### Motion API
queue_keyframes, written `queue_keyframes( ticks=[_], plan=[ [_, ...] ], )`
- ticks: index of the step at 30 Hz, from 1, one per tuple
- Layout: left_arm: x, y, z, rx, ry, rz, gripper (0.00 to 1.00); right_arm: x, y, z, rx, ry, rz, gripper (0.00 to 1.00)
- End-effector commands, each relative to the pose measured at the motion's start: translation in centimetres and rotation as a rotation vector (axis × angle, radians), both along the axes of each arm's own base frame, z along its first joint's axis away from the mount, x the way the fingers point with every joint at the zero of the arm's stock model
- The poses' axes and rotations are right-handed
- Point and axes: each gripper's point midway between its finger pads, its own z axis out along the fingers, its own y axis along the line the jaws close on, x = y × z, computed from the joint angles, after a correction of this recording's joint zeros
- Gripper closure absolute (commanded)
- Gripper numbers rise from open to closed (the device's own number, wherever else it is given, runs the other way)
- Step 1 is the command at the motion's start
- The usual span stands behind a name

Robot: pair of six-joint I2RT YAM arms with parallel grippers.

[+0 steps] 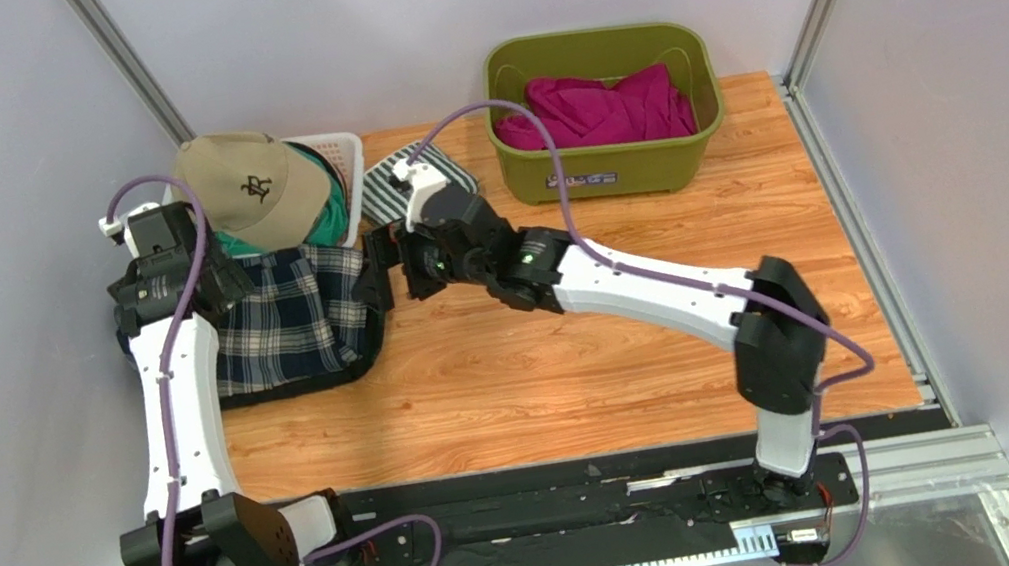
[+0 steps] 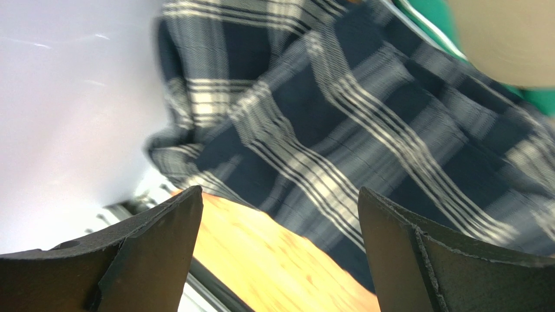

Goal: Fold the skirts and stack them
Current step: Place the skirt at the center of the board.

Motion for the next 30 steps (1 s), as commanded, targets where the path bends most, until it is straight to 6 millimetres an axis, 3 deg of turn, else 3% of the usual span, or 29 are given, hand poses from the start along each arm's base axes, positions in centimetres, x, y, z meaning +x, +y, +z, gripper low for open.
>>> queue_keyframes(
  ticks=[1, 5, 7, 8, 9, 10, 12, 15, 19, 22, 27, 30],
  plan=[
    [-0.1, -3.3, 2.0, -0.184, -0.107, -0.021, 0.03, -0.7, -4.6, 2.2, -0.015, -0.111, -0.045, 0.01],
    [0.6, -5.1, 2.3, -0.272, -0.241, -0.047, 0.03, 0.2, -9.4, 2.2, 0.019, -0.078, -0.091, 0.01],
    [1.0, -5.8, 1.4, -0.302, -0.271, -0.069, 0.02, -0.2, -11.6, 1.2, 0.023, -0.044, -0.087, 0.01],
    [1.3, -6.3, 1.0, -0.325, -0.276, -0.087, 0.02, 0.7, -13.1, 0.6, 0.020, -0.028, -0.126, 0.01],
    [1.5, -7.0, -0.3, -0.334, -0.254, -0.118, 0.02, 0.8, -13.8, 0.1, 0.030, -0.007, -0.151, 0.01],
    [2.3, -7.3, -0.3, -0.328, -0.273, -0.139, 0.02, 0.4, -15.0, -1.1, 0.025, 0.009, -0.167, 0.01],
    [3.2, -8.2, -1.7, -0.311, -0.236, -0.195, 0.03, 0.8, -16.4, -1.6, 0.034, 0.012, -0.200, 0.01],
    [4.1, -6.8, -3.1, -0.247, -0.194, -0.160, 0.03, 0.4, -18.6, -2.7, -0.001, 0.024, -0.231, 0.01],
    [4.7, -3.5, -3.8, -0.105, -0.156, -0.056, 0.02, -0.2, -21.2, -3.6, -0.053, 0.013, -0.295, 0.01],
    [6.3, -3.2, -3.9, -0.082, -0.193, -0.089, 0.01, 0.7, -23.4, -3.2, -0.069, -0.024, -0.401, 0.01],
    [8.8, -3.4, -5.3, -0.095, -0.202, -0.168, 0.01, 1.3, -24.2, -1.8, -0.067, -0.053, -0.437, 0.01],
    [8.5, -2.1, -7.5, -0.093, -0.131, -0.121, 0.01, 1.4, -24.6, -2.4, -0.100, -0.052, -0.453, 0.01]
  ],
)
